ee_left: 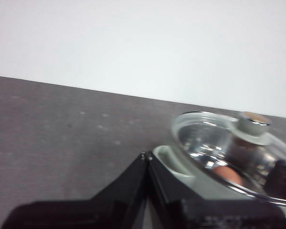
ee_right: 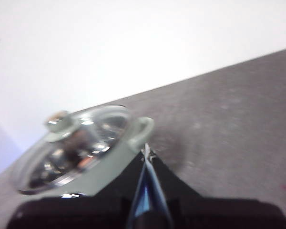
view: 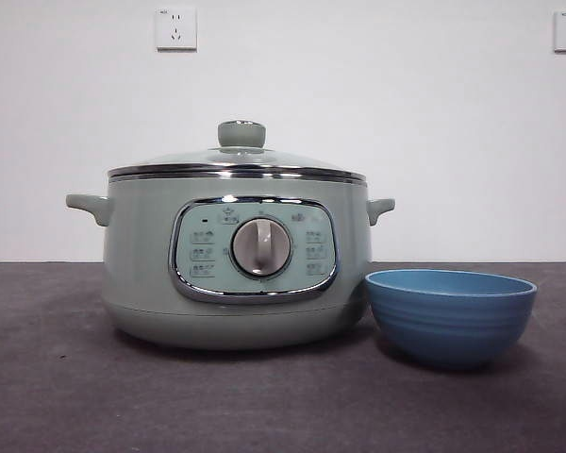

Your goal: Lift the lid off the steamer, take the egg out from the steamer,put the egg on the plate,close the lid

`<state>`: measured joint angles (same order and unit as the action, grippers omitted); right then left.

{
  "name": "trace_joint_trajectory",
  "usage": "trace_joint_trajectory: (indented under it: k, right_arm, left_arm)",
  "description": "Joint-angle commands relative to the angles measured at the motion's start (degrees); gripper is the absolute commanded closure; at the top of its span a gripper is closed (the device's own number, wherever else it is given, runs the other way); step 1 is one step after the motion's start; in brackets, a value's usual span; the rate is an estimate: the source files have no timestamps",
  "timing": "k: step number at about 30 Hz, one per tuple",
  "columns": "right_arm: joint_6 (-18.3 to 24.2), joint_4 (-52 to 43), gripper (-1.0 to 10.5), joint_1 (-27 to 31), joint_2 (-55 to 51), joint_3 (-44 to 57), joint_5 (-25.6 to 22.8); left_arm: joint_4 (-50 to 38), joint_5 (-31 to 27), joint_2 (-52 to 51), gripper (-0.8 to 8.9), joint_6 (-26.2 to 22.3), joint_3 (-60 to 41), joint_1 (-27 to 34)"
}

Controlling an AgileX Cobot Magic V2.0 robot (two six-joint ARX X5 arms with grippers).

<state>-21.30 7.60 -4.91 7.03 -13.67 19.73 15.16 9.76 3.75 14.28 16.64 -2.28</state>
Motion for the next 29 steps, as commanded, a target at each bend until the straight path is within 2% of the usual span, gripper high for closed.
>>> trace_joint_trajectory:
  k: [1,6,12,19,24,29]
  right_arm:
    - [-0.26,1.18,9.6,-0.09,4.00,-4.81,1.73]
    - [5.44,8.02,9.6,-0.13,13.57,-15.91,7.17]
    - [14.40,21.44,9.6,-0.13,24.44,-30.27,15.93]
    - [25.88,39.26,9.6,-0.26,34.60,-44.39,24.41]
    - [32.35,49.51,9.6,-0.98,38.36,-49.35,25.27]
    - [32.96,51.15,9.5,-1.22,39.10,-49.53,25.16]
  left_arm:
    - [1.99,3.15,2.71,8.20,0.72,4.46,0.13]
    - [7.02,10.45,9.51,8.20,0.17,13.57,0.13]
    - [14.82,20.48,17.46,8.20,-4.42,23.71,0.13]
    - [26.88,27.63,24.26,8.21,-11.30,33.64,0.13]
    - [34.93,28.28,26.82,8.21,-15.02,38.42,0.13]
    - [37.03,28.26,27.34,8.16,-15.80,39.67,0.13]
